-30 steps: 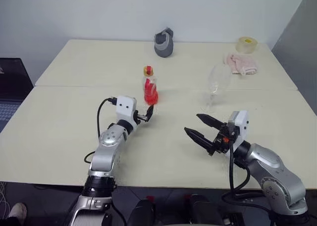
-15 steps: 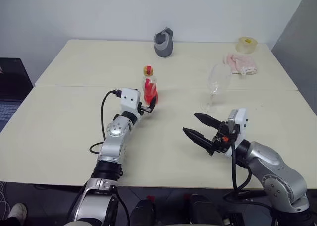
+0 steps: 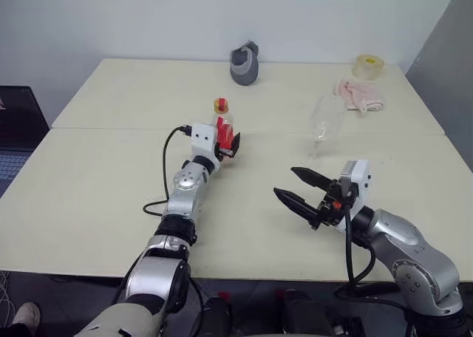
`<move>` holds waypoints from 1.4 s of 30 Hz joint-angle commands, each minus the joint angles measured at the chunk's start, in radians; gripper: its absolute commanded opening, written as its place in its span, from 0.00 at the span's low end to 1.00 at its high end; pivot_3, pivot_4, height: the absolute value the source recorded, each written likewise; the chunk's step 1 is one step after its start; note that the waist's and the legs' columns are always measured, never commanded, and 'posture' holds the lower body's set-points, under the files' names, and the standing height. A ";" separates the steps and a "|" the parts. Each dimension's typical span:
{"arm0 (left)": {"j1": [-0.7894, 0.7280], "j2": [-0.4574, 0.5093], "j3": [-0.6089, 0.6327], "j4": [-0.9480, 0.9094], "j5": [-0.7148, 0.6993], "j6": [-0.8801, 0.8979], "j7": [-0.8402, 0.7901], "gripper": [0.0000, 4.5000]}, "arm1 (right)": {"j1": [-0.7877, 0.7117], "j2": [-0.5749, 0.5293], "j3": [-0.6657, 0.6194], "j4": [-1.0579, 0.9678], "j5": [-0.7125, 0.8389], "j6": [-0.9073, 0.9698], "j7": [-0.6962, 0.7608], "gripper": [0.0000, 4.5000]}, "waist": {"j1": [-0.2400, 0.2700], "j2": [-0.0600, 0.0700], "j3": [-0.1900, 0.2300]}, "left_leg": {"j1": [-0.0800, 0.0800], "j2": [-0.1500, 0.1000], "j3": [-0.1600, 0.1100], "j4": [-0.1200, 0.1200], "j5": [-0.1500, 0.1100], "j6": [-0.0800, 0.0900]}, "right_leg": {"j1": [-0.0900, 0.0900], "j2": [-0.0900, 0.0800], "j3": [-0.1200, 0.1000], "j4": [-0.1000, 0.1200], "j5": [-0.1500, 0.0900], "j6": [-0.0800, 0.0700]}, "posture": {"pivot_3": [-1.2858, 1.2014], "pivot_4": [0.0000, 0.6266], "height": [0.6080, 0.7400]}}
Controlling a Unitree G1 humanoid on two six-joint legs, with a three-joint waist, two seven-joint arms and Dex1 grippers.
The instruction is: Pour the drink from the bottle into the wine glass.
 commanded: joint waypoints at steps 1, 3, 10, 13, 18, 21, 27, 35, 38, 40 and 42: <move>-0.063 -0.009 0.014 0.069 0.002 -0.074 -0.011 1.00 | -0.009 -0.015 -0.029 -0.049 0.023 0.002 -0.006 0.86 | 0.000 0.000 0.000 | 0.000 0.000 0.000 0.000 0.000 0.000 | 0.000 0.000 0.000 0.000 0.000 0.000 | 0.52 0.24 1.00; -0.085 -0.011 0.017 0.110 0.004 -0.096 -0.011 1.00 | -0.009 -0.018 -0.033 -0.051 0.024 0.004 -0.010 0.86 | 0.001 0.000 0.000 | 0.000 0.000 0.000 0.000 0.000 0.000 | 0.000 0.000 0.000 0.000 0.000 0.000 | 0.52 0.24 1.00; -0.123 -0.013 0.026 0.187 0.006 -0.151 -0.014 1.00 | 0.000 -0.020 -0.039 -0.065 0.030 0.011 -0.024 0.86 | -0.001 0.000 0.000 | 0.000 0.000 0.000 0.000 0.000 0.000 | 0.000 0.000 0.000 0.000 0.000 0.000 | 0.52 0.24 1.00; -0.127 -0.010 0.032 0.202 0.006 -0.168 -0.022 1.00 | 0.005 -0.021 -0.035 -0.070 0.025 0.009 -0.030 0.86 | -0.001 0.000 0.000 | 0.000 0.000 0.000 0.000 0.000 0.000 | 0.000 0.000 0.000 0.000 0.000 0.000 | 0.52 0.24 1.00; -0.121 -0.004 0.042 0.203 0.005 -0.193 -0.032 0.81 | 0.003 -0.021 -0.033 -0.068 0.020 0.005 -0.034 0.86 | 0.000 0.000 0.000 | 0.000 0.000 0.000 0.000 0.000 0.000 | 0.000 0.000 0.000 0.000 0.000 0.000 | 0.52 0.24 1.00; -0.121 -0.001 0.046 0.203 0.006 -0.198 -0.035 0.59 | -0.002 -0.020 -0.031 -0.063 0.019 0.003 -0.032 0.86 | -0.001 0.000 0.000 | 0.000 0.000 0.000 0.000 0.000 0.000 | 0.000 0.000 0.000 0.000 0.000 0.000 | 0.52 0.24 1.00; -0.124 0.004 0.048 0.206 0.007 -0.203 -0.036 0.29 | -0.010 -0.013 -0.019 -0.055 0.010 -0.002 -0.032 0.86 | -0.001 0.000 0.000 | 0.000 0.000 0.000 0.000 0.000 0.000 | 0.000 0.000 0.000 0.000 0.000 0.000 | 0.52 0.24 1.00; -0.053 0.031 0.010 0.060 -0.009 -0.130 -0.180 0.29 | -0.078 0.005 0.000 -0.015 -0.039 0.000 -0.073 0.86 | -0.004 0.000 0.000 | 0.000 0.000 0.000 0.000 0.000 0.000 | 0.000 0.000 0.000 0.001 0.000 0.000 | 0.52 0.24 1.00; 0.022 0.060 -0.019 -0.122 -0.040 -0.034 -0.292 0.29 | -0.200 0.043 0.006 0.051 -0.073 0.019 -0.139 0.86 | -0.009 0.000 0.000 | 0.000 0.000 -0.001 0.000 0.001 -0.002 | -0.001 0.000 0.000 0.001 0.000 0.000 | 0.52 0.24 1.00; 0.063 0.076 -0.033 -0.235 -0.061 0.033 -0.344 0.29 | -0.274 0.048 0.027 0.091 -0.107 0.024 -0.148 0.86 | -0.011 0.000 0.000 | 0.000 0.000 -0.003 0.000 0.001 -0.002 | -0.001 0.000 0.001 0.001 0.000 0.000 | 0.52 0.24 1.00; 0.090 0.090 -0.044 -0.342 -0.085 0.103 -0.390 0.29 | -0.361 0.063 0.048 0.145 -0.136 0.024 -0.153 0.86 | -0.011 0.000 0.000 | -0.001 0.000 -0.003 0.000 0.002 -0.003 | -0.002 0.000 0.000 0.001 0.000 0.000 | 0.52 0.24 1.00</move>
